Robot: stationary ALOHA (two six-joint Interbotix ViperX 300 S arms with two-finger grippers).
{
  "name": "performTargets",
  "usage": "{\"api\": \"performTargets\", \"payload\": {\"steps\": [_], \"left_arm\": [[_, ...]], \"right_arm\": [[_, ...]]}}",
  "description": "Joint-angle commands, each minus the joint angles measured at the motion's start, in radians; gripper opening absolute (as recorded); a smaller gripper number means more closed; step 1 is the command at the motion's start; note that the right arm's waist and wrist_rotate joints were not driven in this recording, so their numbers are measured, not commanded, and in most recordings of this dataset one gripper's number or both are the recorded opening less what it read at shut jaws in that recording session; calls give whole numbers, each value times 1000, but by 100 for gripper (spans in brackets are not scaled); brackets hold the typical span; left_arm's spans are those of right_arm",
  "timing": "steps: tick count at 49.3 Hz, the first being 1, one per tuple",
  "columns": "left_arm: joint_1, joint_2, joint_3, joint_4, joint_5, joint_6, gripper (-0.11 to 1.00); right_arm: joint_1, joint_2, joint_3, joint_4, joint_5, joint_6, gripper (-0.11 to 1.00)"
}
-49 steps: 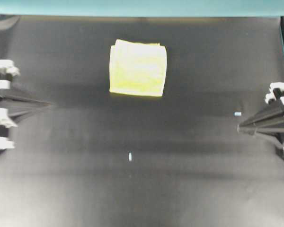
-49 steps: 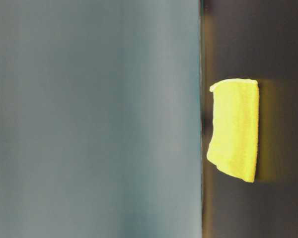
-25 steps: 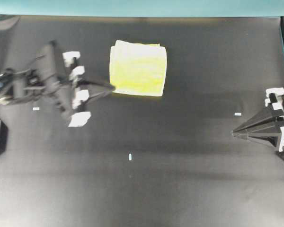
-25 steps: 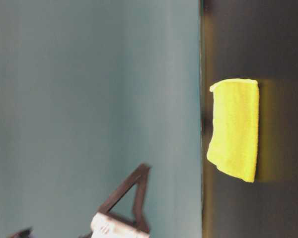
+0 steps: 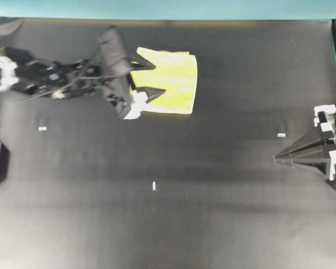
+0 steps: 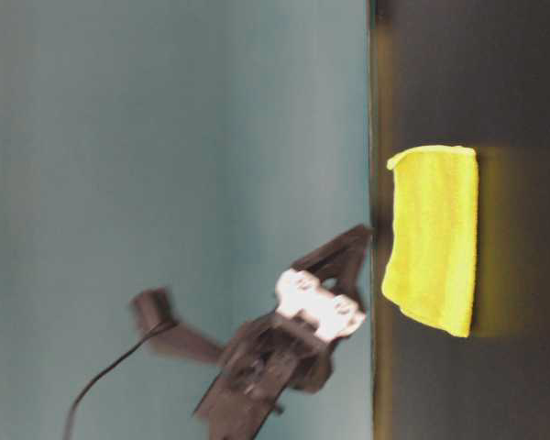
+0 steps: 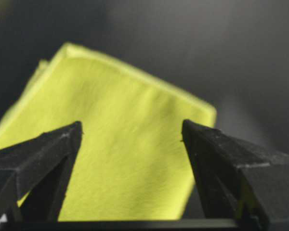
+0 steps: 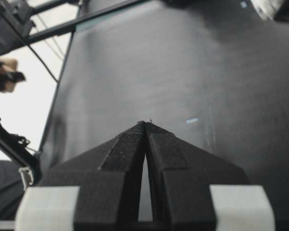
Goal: Push a yellow cloth with the left arm to wipe the desk.
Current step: 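Lower the left gripper onto the yellow cloth and press down, then push the cloth with the left gripper toward the near left corner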
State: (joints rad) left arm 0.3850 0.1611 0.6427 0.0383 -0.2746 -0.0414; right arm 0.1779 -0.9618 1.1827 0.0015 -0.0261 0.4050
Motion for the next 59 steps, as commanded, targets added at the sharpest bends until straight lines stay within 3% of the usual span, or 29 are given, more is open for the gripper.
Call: {"api": "performTargets", "payload": {"steps": [1,25,44,59], "left_arm": [[31,55,-55,5,34,2,81],[72,169,-141,5,84,-5,83],[60,166,-91,5,129,-14,83],[-15,133,23,5,121,-18,83]], "right_arm": [[0,8,-5,2,-3,0,0],[0,-5,5,2,2,-2,0],[0,-28,6,2,2,0,0],[0,-34,6,2,3,0,0]]}}
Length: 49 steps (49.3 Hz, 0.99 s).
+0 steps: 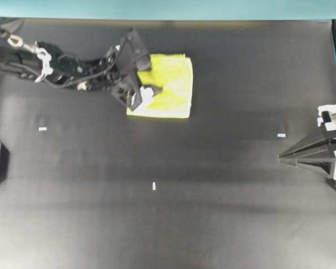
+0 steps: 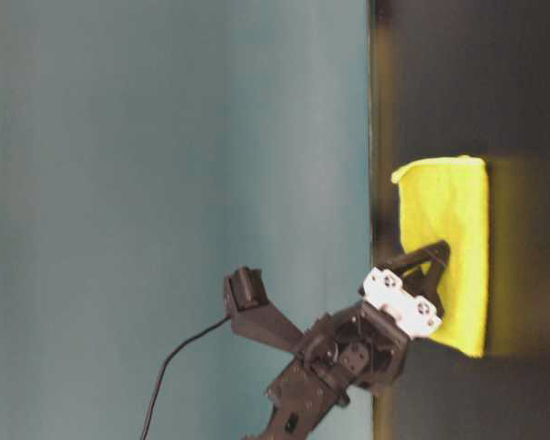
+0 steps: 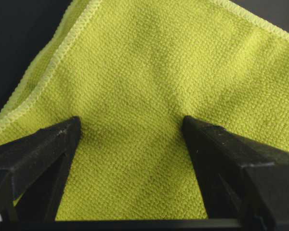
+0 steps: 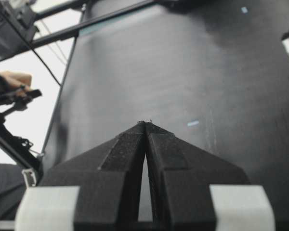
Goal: Push a yellow cloth with the left arm to wipe the desk.
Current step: 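Push the cloth with the left gripper toward the near left corner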
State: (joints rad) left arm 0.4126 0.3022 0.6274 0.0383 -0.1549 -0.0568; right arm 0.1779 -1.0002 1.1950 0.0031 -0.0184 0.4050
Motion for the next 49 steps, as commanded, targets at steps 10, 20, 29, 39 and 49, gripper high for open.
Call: {"api": "performTargets", "payload": {"steps": [10,20,29,39,49], "left_arm": [[-110,-72,147,5,-44,-3,83],[-184,-137,272,5,-87,-6,83],[-278,-183,350,5,-129,-37,83],[-411,-196,388,3,-153,-75,83],[-520,-196,390,5,-155,-107,83]], "right_arm": [[0,5,-6,0,-5,0,0],[-2,3,-6,0,-5,0,0],[0,3,-6,0,-5,0,0],[0,3,-6,0,-5,0,0],[0,2,-6,0,-5,-2,0]]}}
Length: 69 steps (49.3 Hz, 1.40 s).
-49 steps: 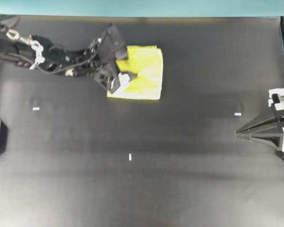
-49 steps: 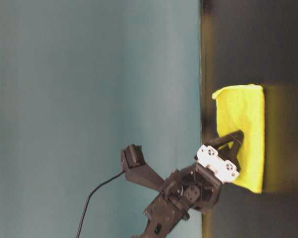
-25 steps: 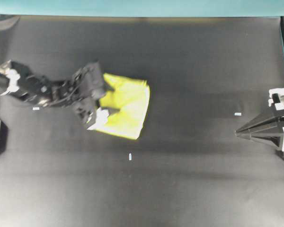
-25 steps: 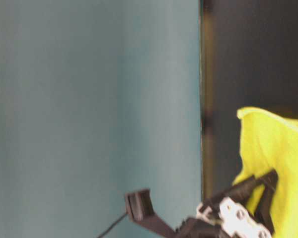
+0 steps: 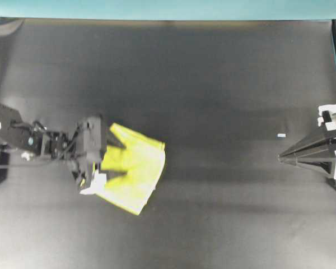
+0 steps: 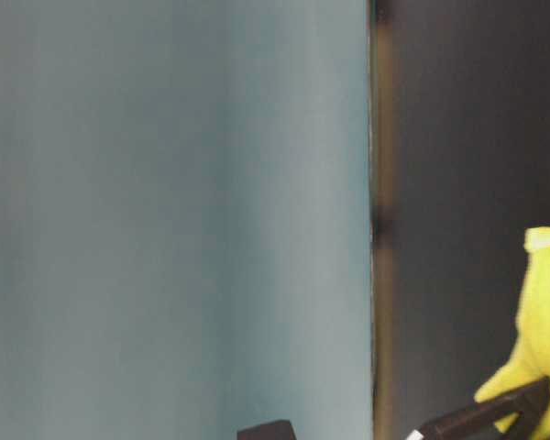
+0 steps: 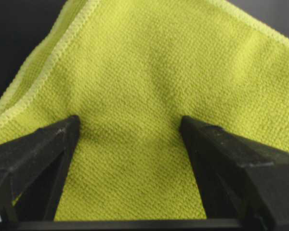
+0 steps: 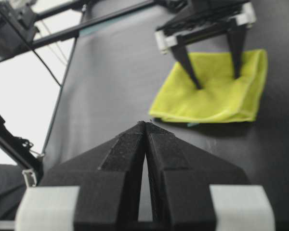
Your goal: Push a yellow cloth with the left arm to wipe the desk.
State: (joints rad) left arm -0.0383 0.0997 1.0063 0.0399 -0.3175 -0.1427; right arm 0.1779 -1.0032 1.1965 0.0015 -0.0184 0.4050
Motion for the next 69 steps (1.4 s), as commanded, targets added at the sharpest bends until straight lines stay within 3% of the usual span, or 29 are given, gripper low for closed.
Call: {"api": "performTargets", "payload": {"steps": [1,37,49,58,69], "left_arm": [[-78,6,11,3,6,-23,83],[-417,-11,18,3,28,-29,83],[-428,-29,15,3,29,-29,83],[-394,-48,12,3,29,-23,83],[-373,-144,18,3,29,-3,83]], "right_arm": [[0,6,-8,2,-5,0,0],[0,5,-8,2,-5,-2,0],[0,6,-8,2,-5,-2,0],[0,6,-8,2,-5,-2,0],[0,5,-8,2,-5,-2,0]]}}
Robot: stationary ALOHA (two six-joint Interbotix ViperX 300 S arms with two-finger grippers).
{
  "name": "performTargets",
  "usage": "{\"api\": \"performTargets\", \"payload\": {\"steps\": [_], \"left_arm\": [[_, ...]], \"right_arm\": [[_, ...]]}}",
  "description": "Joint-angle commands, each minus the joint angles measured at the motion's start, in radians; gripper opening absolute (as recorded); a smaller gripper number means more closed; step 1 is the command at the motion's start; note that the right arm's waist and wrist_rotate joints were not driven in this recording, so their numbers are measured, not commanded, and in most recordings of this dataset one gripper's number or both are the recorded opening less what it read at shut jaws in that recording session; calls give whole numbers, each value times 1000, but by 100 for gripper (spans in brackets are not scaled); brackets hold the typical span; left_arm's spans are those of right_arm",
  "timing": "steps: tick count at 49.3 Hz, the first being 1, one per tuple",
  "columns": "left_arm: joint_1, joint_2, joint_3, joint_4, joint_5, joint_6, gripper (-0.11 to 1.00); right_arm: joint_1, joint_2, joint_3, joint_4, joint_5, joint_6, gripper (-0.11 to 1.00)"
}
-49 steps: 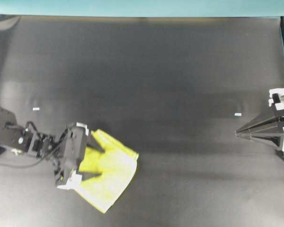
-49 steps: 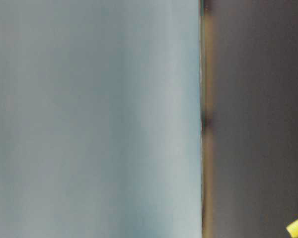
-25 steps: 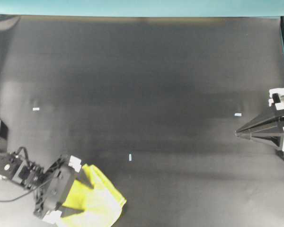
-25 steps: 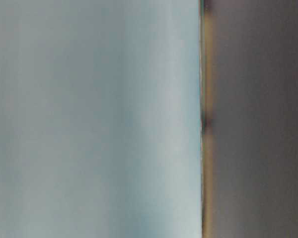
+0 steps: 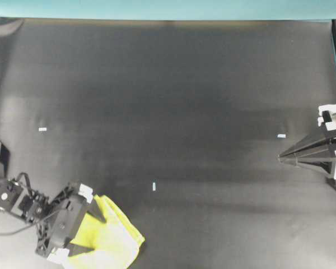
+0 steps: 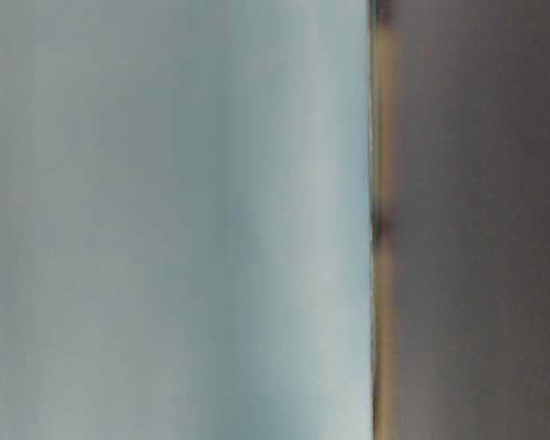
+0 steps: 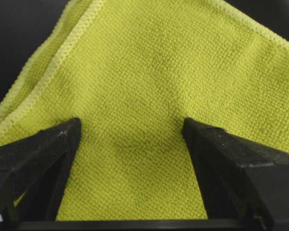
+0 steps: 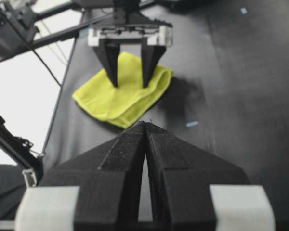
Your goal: Push a yellow cloth with the left arm to wipe the desk.
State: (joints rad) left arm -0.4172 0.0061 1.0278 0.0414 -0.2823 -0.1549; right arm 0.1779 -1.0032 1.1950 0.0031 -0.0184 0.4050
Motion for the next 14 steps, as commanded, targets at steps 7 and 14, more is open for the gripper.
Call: {"api": "performTargets", "payload": {"steps": [7,14], "left_arm": [[6,-138,-2,2,9,37,83],[17,-250,2,2,66,74,83]], "right_arm": [[0,2,-8,0,-5,0,0],[0,0,-8,0,-5,0,0]]}}
